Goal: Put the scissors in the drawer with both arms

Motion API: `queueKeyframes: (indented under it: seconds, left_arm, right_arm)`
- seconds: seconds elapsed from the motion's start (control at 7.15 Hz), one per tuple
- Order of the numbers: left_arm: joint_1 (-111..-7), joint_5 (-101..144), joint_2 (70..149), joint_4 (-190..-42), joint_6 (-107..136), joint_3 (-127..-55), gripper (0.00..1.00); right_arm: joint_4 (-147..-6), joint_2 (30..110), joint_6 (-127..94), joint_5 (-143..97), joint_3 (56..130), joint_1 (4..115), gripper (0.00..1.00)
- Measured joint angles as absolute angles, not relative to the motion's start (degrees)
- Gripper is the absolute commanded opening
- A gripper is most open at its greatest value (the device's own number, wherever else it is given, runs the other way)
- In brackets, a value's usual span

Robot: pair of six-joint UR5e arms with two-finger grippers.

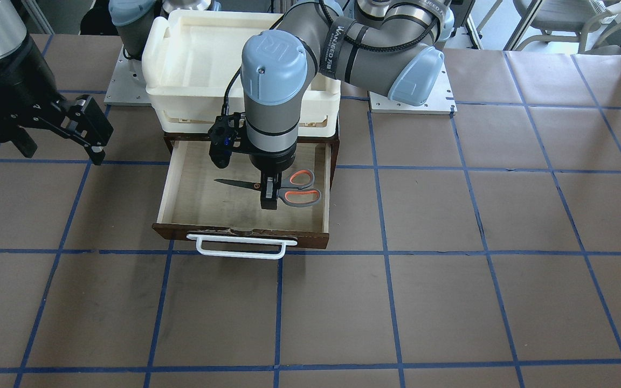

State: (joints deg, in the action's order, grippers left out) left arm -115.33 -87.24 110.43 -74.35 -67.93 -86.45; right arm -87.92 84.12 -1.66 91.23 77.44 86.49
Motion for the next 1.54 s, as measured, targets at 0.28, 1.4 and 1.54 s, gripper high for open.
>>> queueKeyframes:
  seconds: [0.28,1.4,1.54]
  left_arm:
    - [-116.12,-87.04,111.35,-72.90,-67.80,-86.95,0.00]
    - [-116.75,-86.69,112.13,-72.02,-67.56,-90.05,0.20]
    - [-116.98,-86.72,112.14,-71.71,-67.55,-90.48,0.52]
  right_arm:
    - [-88.03,84.68,-1.52,91.29,78.46,86.90,1.00]
    - [-88.30,85.04,-1.58,91.25,78.91,87.19,1.00]
    - [-88.29,85.06,-1.58,91.28,78.92,87.28,1.00]
